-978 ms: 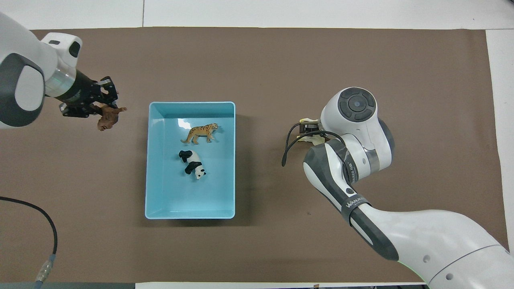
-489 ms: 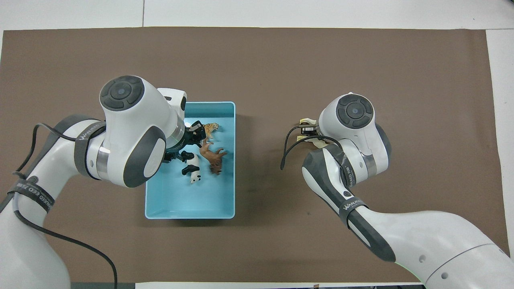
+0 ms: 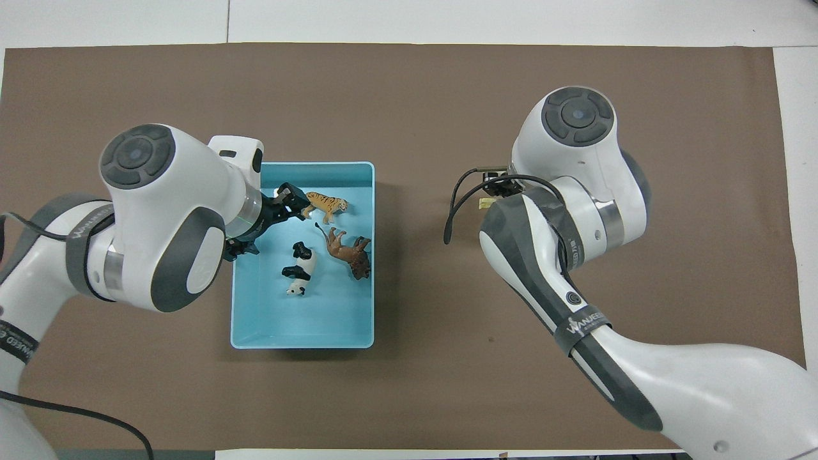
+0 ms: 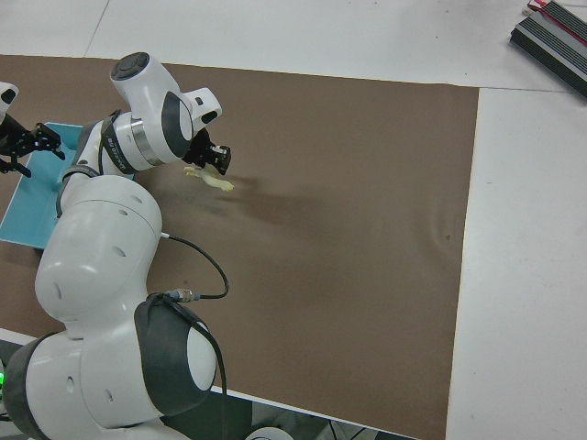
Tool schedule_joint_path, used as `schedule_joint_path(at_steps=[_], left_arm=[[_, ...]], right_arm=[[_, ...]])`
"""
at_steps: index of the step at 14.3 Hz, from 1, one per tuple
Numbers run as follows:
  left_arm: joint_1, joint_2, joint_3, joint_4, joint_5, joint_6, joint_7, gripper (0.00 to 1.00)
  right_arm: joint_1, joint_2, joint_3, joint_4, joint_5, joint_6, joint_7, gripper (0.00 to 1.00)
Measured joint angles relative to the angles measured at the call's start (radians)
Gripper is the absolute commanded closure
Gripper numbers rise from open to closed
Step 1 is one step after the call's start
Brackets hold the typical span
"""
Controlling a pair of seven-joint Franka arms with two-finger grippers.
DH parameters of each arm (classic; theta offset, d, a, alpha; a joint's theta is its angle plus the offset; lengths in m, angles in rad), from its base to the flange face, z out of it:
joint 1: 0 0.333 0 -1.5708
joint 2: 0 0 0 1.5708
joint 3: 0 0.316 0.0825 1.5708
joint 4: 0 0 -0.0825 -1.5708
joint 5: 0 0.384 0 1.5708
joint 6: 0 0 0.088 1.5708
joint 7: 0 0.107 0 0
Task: Put all toys into storage box
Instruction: 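Withdraw the left gripper while the right gripper grasps the cream llama, then carry the cream llama into the box with the right gripper and release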
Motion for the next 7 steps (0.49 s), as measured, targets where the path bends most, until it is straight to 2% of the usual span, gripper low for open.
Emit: schedule_joint_path(at_steps=[2, 4, 7], left_arm=[[0.062, -0.033, 0.002, 0.038, 0.022, -0.090, 0.106, 0.00], [0.147, -0.059, 0.005, 0.122, 0.056, -0.241, 0.292, 0.00], [0.232, -0.095, 0.009, 0.200, 0.114, -0.374, 0.541, 0.00]], right_arm=[[0.001, -0.025, 0.012, 0.112, 0.010, -0.108, 0.001, 1.00], [0.005, -0.037, 0.037, 0.206, 0.067, -0.165, 0.032, 1.00], [0.078, -0.023, 0.052, 0.317, 0.164, -0.136, 0.173, 1.00]])
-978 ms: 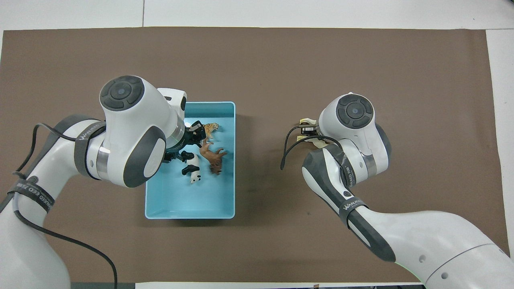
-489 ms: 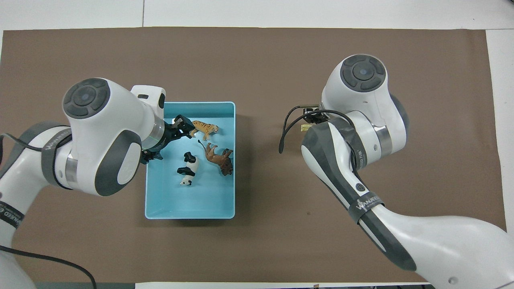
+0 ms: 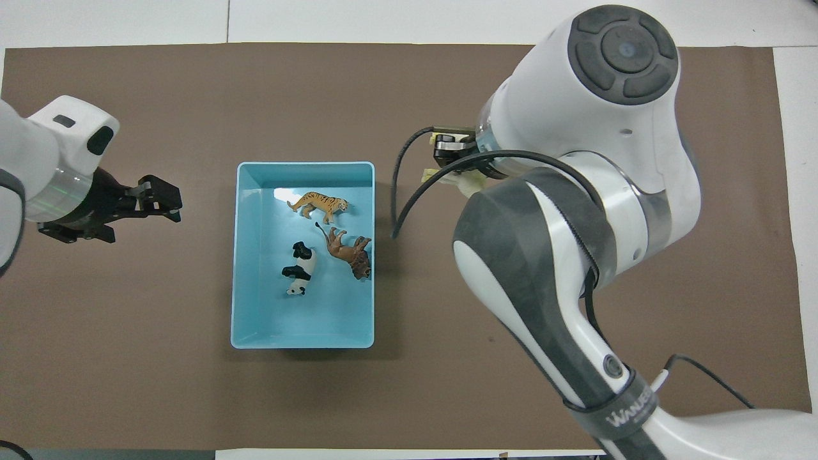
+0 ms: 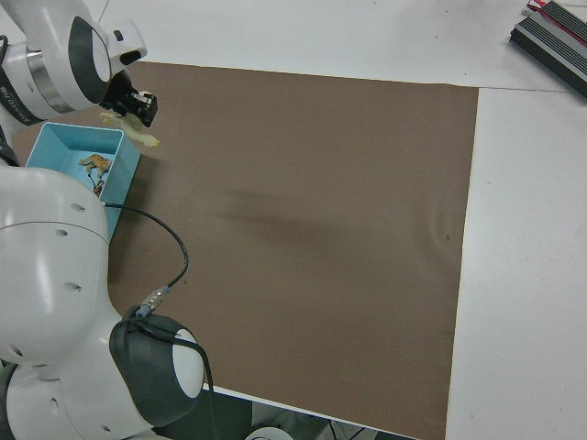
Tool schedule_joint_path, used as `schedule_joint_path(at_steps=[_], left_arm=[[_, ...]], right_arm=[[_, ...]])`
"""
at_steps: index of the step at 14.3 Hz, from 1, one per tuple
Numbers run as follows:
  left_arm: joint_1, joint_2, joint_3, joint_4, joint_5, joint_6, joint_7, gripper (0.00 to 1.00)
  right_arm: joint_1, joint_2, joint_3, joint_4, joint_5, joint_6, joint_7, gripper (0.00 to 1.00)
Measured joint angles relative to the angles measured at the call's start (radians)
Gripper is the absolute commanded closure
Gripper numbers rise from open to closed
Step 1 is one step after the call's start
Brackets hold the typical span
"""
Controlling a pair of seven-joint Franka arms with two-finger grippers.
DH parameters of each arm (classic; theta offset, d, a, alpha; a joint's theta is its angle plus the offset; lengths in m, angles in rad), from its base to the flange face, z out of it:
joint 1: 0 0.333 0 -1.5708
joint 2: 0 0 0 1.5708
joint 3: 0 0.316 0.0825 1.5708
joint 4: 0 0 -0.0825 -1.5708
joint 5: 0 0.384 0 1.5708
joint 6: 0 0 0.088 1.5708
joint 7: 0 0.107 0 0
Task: Put all toys into storage box
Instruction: 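Carry the cream llama into the box with the right gripper and release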
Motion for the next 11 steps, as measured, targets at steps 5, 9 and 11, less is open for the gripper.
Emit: schedule_joint_path(at_steps=[5, 9, 11], left_arm=[[0.009, -0.024, -0.004, 0.008, 0.040, -0.065, 0.171, 0.00], [0.009, 0.005, -0.002, 0.055, 0.040, -0.115, 0.252, 0.00], [0.009, 0.016, 0.000, 0.071, 0.040, -0.114, 0.262, 0.00]], right_arm=[[0.196, 0.073, 0.004, 0.039, 0.063, 0.324, 0.117, 1.00], [0.275, 0.154, 0.003, 0.038, 0.049, 0.447, 0.123, 0.94], [0.293, 0.197, 0.003, 0.038, 0.028, 0.498, 0.123, 0.00]])
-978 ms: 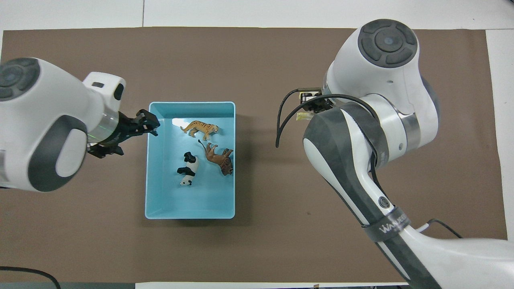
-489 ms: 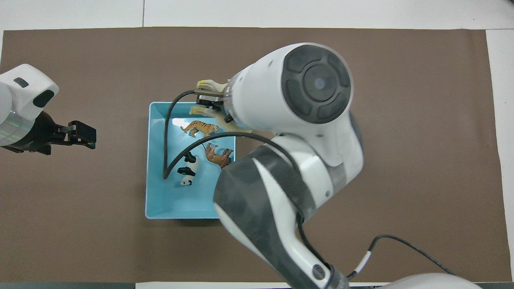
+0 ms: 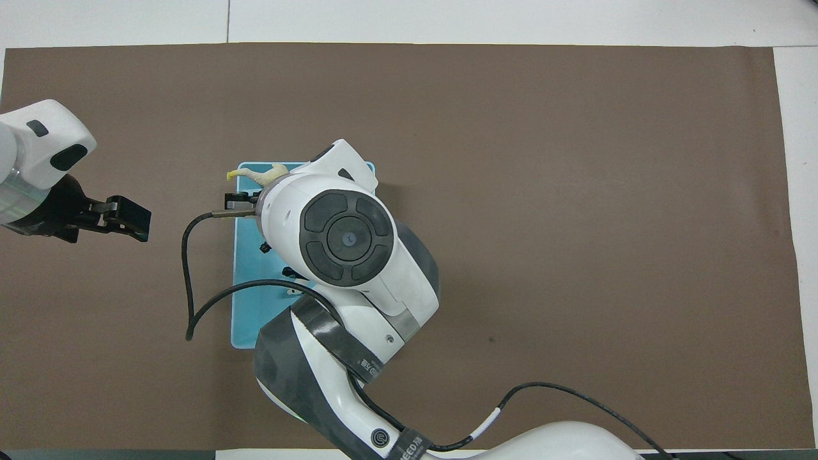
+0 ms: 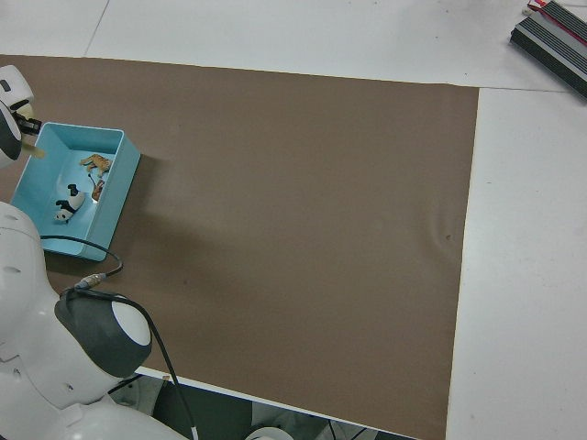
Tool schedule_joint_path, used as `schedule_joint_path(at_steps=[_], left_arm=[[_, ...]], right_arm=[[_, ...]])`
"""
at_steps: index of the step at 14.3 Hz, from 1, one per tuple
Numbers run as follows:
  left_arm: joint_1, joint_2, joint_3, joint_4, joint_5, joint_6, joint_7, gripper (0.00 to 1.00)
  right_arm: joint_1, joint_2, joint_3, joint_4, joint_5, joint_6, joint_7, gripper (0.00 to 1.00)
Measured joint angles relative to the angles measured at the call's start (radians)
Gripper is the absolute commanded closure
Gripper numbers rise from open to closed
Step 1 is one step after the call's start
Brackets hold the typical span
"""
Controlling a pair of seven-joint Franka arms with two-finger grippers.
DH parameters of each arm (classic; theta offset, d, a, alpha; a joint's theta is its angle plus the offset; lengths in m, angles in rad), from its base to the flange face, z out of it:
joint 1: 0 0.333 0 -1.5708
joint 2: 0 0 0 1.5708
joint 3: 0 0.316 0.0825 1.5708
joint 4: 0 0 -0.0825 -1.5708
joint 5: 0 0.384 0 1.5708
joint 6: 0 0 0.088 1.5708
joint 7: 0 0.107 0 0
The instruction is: Put all toys into storage box
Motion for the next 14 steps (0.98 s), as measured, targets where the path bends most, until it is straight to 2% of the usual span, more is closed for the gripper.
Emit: schedule_joint_path(at_steps=[6, 9, 12, 14], left_arm=[[0.000, 0.006, 0.003, 0.007, 0.000, 0.027, 0.013, 0.00], [0.000, 0.007, 0.004, 0.007, 0.000, 0.043, 0.014, 0.00], [0.000, 0.007, 0.004, 0.009, 0.000, 0.047, 0.014, 0.00], [0.000, 0.007, 0.004, 0.013, 0.000, 0.048, 0.014, 0.00]], right_arm=[[0.003, 0.011, -0.005, 0.013, -0.009, -0.002, 0.080, 0.00], [-0.017, -0.032, -0.032, 0.027, -0.025, -0.110, 0.107, 0.00], [-0.121, -0.119, -0.053, 0.029, -0.056, -0.261, 0.063, 0.00], [-0.221, -0.164, -0.056, 0.028, -0.056, -0.345, -0.049, 0.00]])
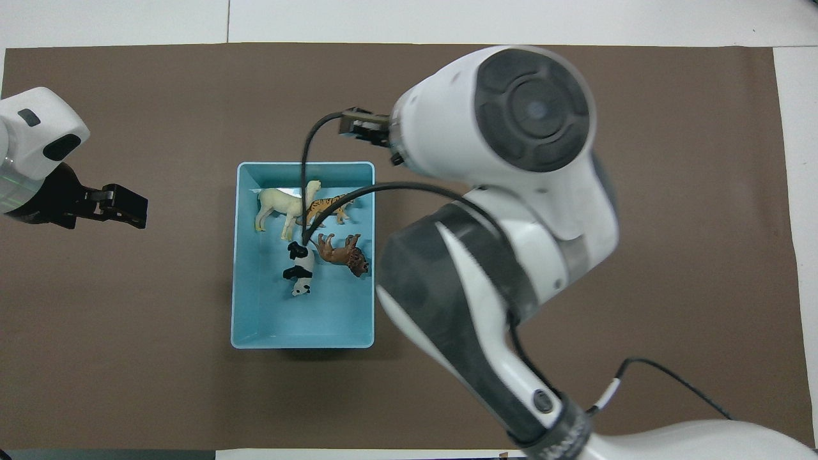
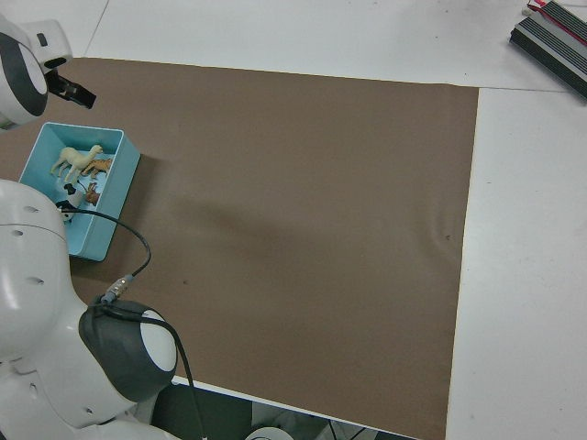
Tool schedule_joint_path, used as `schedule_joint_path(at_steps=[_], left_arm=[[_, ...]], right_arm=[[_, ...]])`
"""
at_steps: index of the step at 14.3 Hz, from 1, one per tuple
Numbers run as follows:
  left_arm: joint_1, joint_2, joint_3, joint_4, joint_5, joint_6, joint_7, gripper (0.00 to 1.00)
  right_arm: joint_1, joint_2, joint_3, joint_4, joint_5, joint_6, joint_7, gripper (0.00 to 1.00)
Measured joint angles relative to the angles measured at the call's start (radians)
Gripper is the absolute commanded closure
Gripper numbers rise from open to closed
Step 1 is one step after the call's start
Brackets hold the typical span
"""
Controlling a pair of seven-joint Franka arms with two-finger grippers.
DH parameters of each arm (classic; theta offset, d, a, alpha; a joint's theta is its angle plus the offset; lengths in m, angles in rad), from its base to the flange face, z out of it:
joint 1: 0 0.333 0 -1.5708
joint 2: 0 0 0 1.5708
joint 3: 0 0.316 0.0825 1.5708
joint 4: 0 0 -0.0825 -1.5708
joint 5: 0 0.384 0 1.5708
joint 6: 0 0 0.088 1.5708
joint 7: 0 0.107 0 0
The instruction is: Put all toys into storage box
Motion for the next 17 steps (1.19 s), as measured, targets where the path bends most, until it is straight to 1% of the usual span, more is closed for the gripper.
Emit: schedule_joint_path(at_steps=[2, 5, 7, 9, 13, 17], left_arm=[[0.000, 0.000, 0.000, 0.003, -0.001, 0.003, 0.000, 0.00], [0.000, 0.000, 0.000, 0.015, -0.015, 0.011, 0.000, 0.00], [0.000, 0.000, 0.000, 0.020, -0.018, 0.011, 0.000, 0.00], [0.000, 0.000, 0.000, 0.022, -0.018, 0.015, 0.001, 0.00], [0.000, 0.000, 0.000, 0.024, -0.019, 0.019, 0.002, 0.00], [0.000, 0.000, 0.000, 0.024, -0.019, 0.021, 0.002, 0.00]], right_arm=[[-0.103, -0.025, -0.001, -0.002, -0.001, -0.064, -0.178, 0.00], [-0.268, -0.036, -0.003, -0.004, -0.001, -0.140, -0.482, 0.00], [-0.353, -0.038, -0.003, -0.005, -0.001, -0.198, -0.589, 0.00], [-0.411, -0.040, -0.003, -0.005, -0.013, -0.261, -0.657, 0.00], [-0.484, -0.069, -0.003, -0.005, -0.057, -0.335, -0.694, 0.00], [-0.507, -0.146, -0.003, -0.005, -0.069, -0.536, -0.704, 0.00]])
